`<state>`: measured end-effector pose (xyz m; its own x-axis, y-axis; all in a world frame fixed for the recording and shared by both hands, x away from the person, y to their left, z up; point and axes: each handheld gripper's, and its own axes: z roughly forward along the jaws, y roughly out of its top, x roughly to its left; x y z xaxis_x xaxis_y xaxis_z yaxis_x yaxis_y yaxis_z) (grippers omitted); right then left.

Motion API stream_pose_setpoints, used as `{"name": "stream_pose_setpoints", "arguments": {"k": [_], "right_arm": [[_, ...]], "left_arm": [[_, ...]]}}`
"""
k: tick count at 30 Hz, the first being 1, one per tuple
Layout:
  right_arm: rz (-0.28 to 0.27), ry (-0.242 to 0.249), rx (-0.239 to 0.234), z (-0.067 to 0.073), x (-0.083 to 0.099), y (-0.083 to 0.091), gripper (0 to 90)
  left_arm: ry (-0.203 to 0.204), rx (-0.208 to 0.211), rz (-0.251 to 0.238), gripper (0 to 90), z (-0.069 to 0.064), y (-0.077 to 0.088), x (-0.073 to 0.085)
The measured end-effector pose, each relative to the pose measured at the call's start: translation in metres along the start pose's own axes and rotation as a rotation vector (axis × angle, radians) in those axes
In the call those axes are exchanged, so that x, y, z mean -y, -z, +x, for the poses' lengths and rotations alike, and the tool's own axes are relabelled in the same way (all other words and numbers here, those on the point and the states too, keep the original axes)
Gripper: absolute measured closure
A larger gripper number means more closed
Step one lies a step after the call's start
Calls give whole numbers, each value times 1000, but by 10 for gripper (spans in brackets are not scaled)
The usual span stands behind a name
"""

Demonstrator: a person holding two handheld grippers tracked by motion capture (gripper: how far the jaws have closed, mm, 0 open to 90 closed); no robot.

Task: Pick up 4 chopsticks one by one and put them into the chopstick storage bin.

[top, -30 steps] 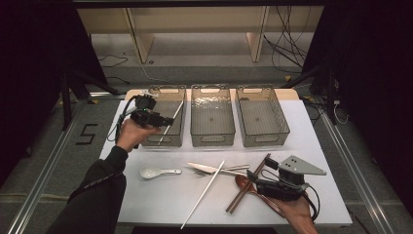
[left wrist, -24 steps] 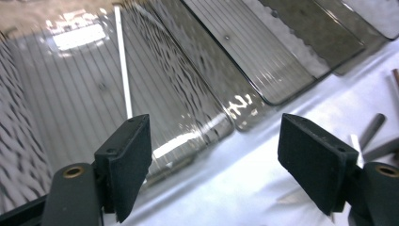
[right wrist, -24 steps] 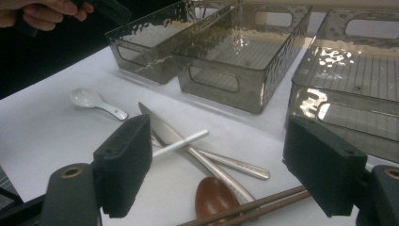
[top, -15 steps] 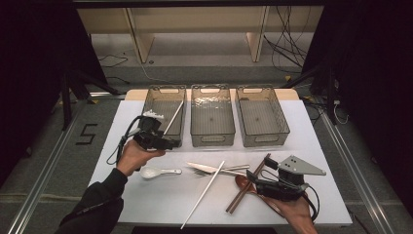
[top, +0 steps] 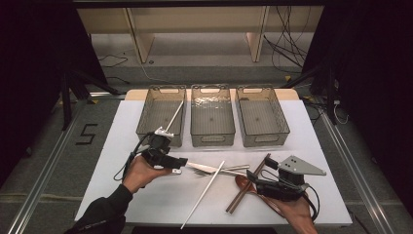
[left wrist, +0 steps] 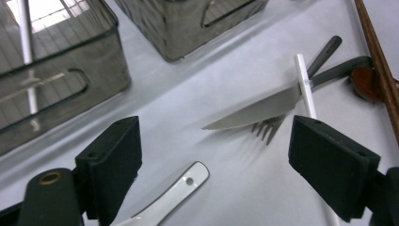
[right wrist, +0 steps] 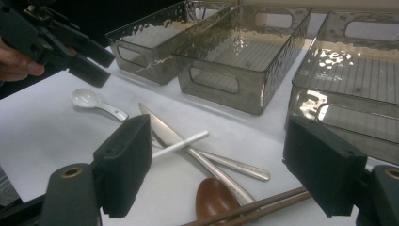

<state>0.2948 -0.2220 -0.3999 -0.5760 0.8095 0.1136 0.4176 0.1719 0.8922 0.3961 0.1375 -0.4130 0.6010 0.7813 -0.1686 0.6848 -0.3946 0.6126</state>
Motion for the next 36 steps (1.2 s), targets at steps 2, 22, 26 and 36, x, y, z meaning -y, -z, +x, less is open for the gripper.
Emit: {"name": "stream_pose_setpoints", "arguments": {"k": [2, 22, 26, 36], "right_arm": [[-1, -1, -1, 0, 0, 0, 252], [2, 1, 3, 0, 0, 0, 252], [3, 1, 2, 0, 0, 0, 252], [2, 4, 0, 1, 0, 0, 252]], "left_arm": [[-11, 2, 11, 171, -4, -2, 3], [-115, 58, 98, 178, -53, -24, 21], [-149, 77, 122, 208, -60, -29, 22], [-186, 104, 150, 321, -71, -39, 24]]}}
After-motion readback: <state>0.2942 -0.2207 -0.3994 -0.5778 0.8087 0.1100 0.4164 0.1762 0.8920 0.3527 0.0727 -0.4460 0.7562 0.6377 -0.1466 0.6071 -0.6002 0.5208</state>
